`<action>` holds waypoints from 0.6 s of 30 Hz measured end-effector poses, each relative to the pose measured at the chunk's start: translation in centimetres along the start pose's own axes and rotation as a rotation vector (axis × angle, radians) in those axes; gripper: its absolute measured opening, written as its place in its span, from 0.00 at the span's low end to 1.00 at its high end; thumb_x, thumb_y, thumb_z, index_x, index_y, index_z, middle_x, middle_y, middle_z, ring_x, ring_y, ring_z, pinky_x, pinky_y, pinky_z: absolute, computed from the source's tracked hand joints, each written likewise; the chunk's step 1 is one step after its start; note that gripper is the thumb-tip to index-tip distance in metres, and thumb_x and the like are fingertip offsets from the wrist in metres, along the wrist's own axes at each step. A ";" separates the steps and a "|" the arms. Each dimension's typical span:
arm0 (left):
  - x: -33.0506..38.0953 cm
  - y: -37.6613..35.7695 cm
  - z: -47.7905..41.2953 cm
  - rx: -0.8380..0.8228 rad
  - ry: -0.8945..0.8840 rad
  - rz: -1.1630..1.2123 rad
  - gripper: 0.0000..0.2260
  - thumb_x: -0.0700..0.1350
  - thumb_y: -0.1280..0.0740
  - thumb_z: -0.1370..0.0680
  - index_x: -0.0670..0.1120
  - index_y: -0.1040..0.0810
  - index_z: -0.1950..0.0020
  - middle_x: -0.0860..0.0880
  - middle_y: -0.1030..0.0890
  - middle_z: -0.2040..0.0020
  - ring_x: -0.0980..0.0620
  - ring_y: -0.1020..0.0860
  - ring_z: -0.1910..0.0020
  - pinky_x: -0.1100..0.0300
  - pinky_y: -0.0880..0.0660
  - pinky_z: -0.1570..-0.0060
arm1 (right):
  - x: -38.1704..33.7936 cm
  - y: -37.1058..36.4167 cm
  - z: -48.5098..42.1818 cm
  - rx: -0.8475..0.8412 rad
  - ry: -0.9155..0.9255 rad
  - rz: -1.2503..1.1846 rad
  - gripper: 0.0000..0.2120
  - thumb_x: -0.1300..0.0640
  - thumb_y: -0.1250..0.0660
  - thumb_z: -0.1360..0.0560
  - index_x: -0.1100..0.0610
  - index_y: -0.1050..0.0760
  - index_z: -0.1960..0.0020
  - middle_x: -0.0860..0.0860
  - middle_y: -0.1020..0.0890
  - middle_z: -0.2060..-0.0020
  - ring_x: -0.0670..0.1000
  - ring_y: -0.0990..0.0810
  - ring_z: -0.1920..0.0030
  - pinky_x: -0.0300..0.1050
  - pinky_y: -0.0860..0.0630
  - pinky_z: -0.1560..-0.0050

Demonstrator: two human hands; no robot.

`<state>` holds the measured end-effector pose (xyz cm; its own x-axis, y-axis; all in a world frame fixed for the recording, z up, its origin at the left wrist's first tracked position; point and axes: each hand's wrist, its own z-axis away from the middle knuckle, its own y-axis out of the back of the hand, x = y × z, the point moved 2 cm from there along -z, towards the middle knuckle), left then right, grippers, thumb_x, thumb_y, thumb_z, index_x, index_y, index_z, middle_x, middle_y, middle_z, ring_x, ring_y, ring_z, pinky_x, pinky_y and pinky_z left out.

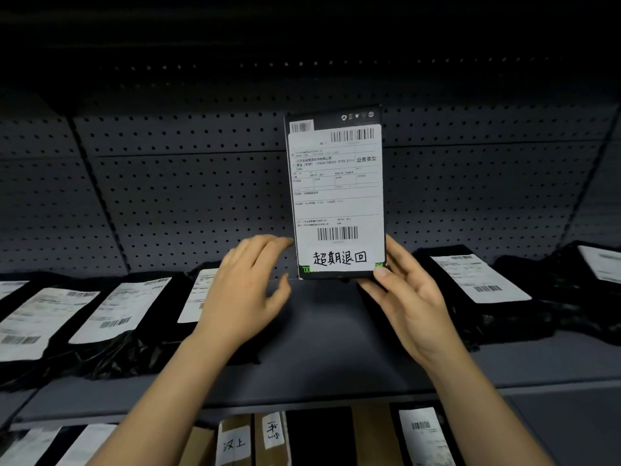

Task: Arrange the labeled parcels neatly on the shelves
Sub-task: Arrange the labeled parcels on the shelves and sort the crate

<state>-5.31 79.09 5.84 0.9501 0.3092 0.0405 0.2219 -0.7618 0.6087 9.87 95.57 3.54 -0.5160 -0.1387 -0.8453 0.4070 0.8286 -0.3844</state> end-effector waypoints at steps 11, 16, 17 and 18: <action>4.2 -2.9 -0.4 -0.092 -0.139 0.202 0.19 0.48 0.39 0.27 0.46 0.27 0.36 0.49 0.24 0.43 0.48 0.27 0.44 0.56 0.32 0.43 | -3.2 3.0 7.0 0.299 0.063 0.027 0.23 0.67 0.32 0.29 0.61 0.28 0.34 0.55 0.18 0.44 0.53 0.19 0.42 0.51 0.21 0.41; 7.6 -3.6 1.0 -0.147 -0.300 0.385 0.18 0.46 0.37 0.26 0.46 0.27 0.35 0.51 0.24 0.41 0.52 0.28 0.42 0.60 0.35 0.42 | -4.1 3.5 14.1 0.491 0.146 0.053 0.23 0.60 0.26 0.32 0.60 0.27 0.38 0.58 0.18 0.43 0.57 0.19 0.41 0.53 0.21 0.42; 8.3 -3.7 1.5 -0.157 -0.332 0.420 0.18 0.46 0.36 0.26 0.46 0.27 0.35 0.51 0.24 0.41 0.52 0.28 0.41 0.61 0.36 0.41 | -4.2 3.5 15.9 0.532 0.159 0.073 0.28 0.56 0.21 0.35 0.59 0.27 0.39 0.58 0.18 0.42 0.58 0.20 0.40 0.54 0.22 0.41; 9.1 -3.8 2.0 -0.167 -0.364 0.457 0.18 0.46 0.36 0.26 0.46 0.27 0.35 0.50 0.24 0.41 0.52 0.28 0.41 0.61 0.36 0.41 | -4.2 3.3 17.7 0.576 0.167 0.090 0.32 0.54 0.19 0.39 0.59 0.27 0.39 0.58 0.19 0.41 0.59 0.20 0.39 0.55 0.23 0.40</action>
<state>2.96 83.63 2.34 0.9616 -0.2653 0.0710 -0.2354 -0.6629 0.7107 26.71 89.34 -0.73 -0.5534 0.0440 -0.8318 0.7729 0.3994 -0.4930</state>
